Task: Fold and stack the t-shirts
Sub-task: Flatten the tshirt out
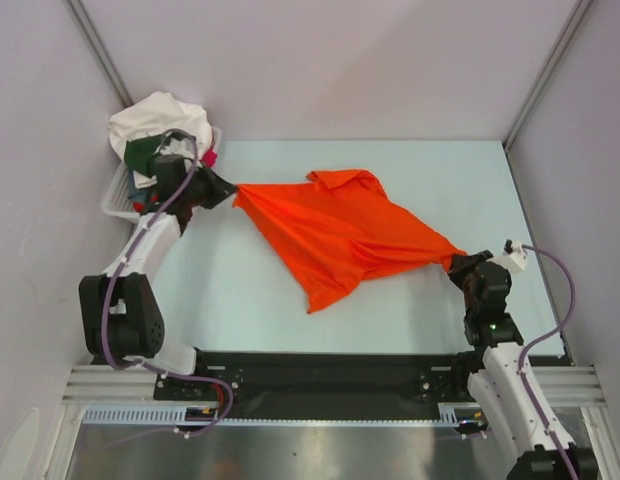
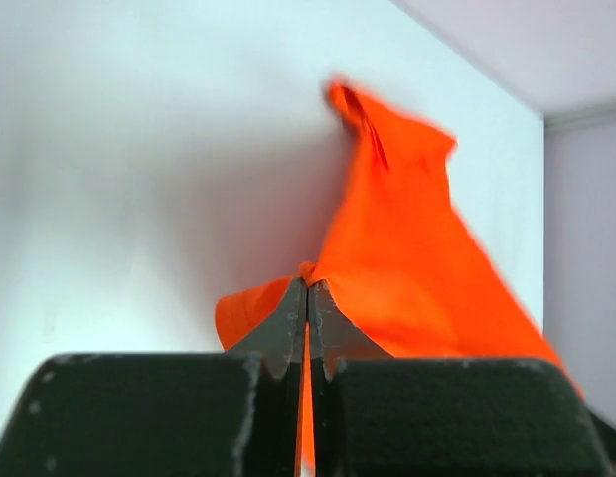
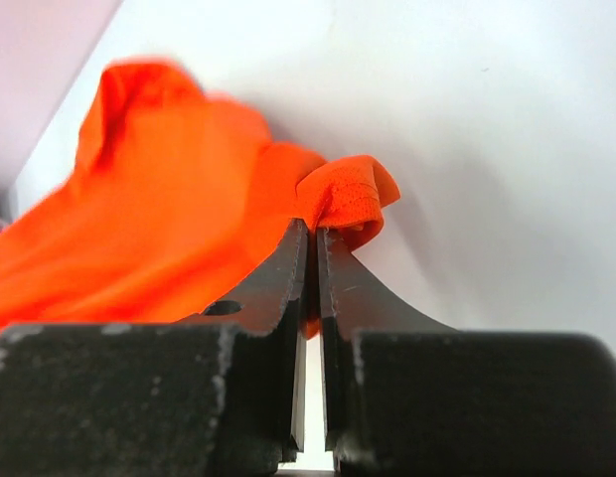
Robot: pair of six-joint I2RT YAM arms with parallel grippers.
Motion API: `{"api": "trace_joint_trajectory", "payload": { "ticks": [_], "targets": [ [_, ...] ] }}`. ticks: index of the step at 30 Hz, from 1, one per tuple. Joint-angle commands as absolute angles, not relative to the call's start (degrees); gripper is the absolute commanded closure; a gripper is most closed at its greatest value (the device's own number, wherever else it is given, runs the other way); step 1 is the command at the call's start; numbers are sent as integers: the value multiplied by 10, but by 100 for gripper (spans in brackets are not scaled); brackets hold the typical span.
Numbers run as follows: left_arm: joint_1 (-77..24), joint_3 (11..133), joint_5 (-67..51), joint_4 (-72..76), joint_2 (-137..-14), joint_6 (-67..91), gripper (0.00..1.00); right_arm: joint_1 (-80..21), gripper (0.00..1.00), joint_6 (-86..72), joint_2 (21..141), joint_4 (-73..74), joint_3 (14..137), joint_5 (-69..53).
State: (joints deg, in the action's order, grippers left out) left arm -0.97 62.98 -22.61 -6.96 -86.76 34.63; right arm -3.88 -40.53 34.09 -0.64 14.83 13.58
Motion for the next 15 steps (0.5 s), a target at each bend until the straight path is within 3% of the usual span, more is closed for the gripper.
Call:
{"api": "trace_joint_trajectory", "payload": {
  "ticks": [1, 3, 5, 8, 11, 15],
  "targets": [
    [32, 675, -204, -98, -855, 381, 100, -36, 100, -419, 270, 90, 161, 215],
    [40, 734, -173, -151, -889, 373, 100, -36, 100, -399, 245, 128, 172, 220],
    [41, 895, -163, -224, -940, 357, 100, -35, 100, -386, 224, 161, 189, 213],
    [41, 988, -163, -287, -992, 359, 100, -37, 100, -384, 214, 191, 207, 184],
    [40, 1042, -166, -301, -998, 366, 100, -38, 100, -386, 209, 205, 228, 149],
    [23, 1025, -151, -315, -932, 342, 100, -39, 100, -382, 206, 224, 271, 113]
  ]
}}
